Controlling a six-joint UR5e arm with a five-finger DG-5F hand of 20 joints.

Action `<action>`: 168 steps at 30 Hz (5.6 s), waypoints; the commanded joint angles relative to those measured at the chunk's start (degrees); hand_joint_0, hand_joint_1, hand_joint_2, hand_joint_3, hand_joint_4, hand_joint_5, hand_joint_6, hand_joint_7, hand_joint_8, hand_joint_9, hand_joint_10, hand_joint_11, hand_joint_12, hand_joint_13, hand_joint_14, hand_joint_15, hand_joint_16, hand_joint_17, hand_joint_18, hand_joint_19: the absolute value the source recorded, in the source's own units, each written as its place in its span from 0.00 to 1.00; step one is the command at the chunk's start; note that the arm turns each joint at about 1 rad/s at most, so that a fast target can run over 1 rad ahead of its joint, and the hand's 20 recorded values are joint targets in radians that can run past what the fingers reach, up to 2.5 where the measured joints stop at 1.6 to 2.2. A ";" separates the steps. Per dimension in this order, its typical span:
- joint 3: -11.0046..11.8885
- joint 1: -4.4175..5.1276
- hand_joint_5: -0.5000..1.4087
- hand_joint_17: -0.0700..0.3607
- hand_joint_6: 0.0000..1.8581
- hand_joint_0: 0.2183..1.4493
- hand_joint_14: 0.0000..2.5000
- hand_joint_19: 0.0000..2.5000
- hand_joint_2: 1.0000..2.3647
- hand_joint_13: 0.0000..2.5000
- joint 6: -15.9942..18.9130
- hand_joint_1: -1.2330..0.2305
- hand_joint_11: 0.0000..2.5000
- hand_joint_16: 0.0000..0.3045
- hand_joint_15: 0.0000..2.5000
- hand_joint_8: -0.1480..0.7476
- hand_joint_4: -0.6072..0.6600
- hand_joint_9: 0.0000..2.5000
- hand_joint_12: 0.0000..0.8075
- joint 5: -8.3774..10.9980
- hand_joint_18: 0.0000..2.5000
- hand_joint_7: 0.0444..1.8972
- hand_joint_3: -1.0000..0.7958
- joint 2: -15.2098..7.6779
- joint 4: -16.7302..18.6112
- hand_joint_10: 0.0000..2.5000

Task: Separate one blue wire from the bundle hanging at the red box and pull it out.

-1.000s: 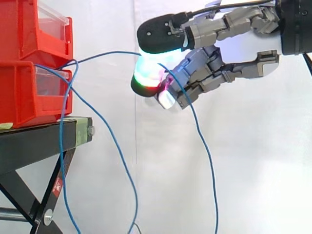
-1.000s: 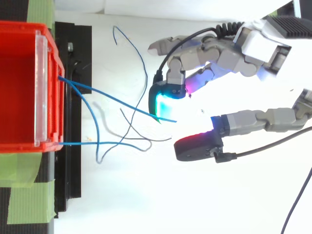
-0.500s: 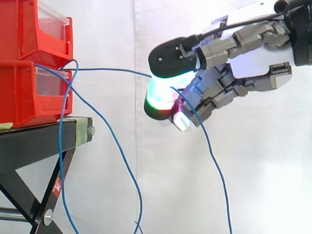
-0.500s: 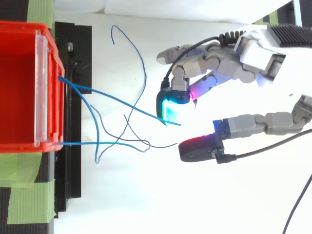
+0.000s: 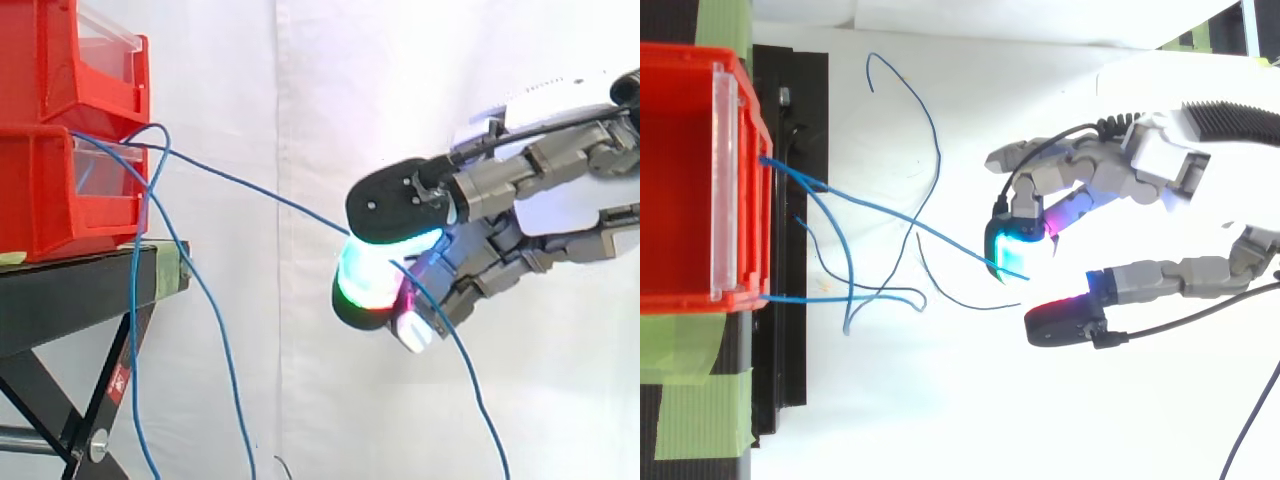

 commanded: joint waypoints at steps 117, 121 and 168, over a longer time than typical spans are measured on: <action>-4.12 1.02 0.19 0.42 0.40 0.33 0.00 0.23 0.02 0.09 2.83 0.37 0.25 0.16 0.12 0.47 0.55 0.25 0.44 5.56 0.12 0.64 0.51 -0.08 15.75 0.01; -4.12 1.02 0.19 0.42 0.40 0.34 0.00 0.23 0.02 0.09 2.83 0.37 0.25 0.16 0.12 0.47 0.55 0.25 0.44 5.56 0.11 0.64 0.51 -0.08 15.75 0.01; -4.12 1.02 0.19 0.41 0.40 0.33 0.00 0.24 0.02 0.09 2.83 0.38 0.22 0.16 0.12 0.45 0.55 0.22 0.44 5.64 0.12 0.64 0.51 -0.08 15.75 0.01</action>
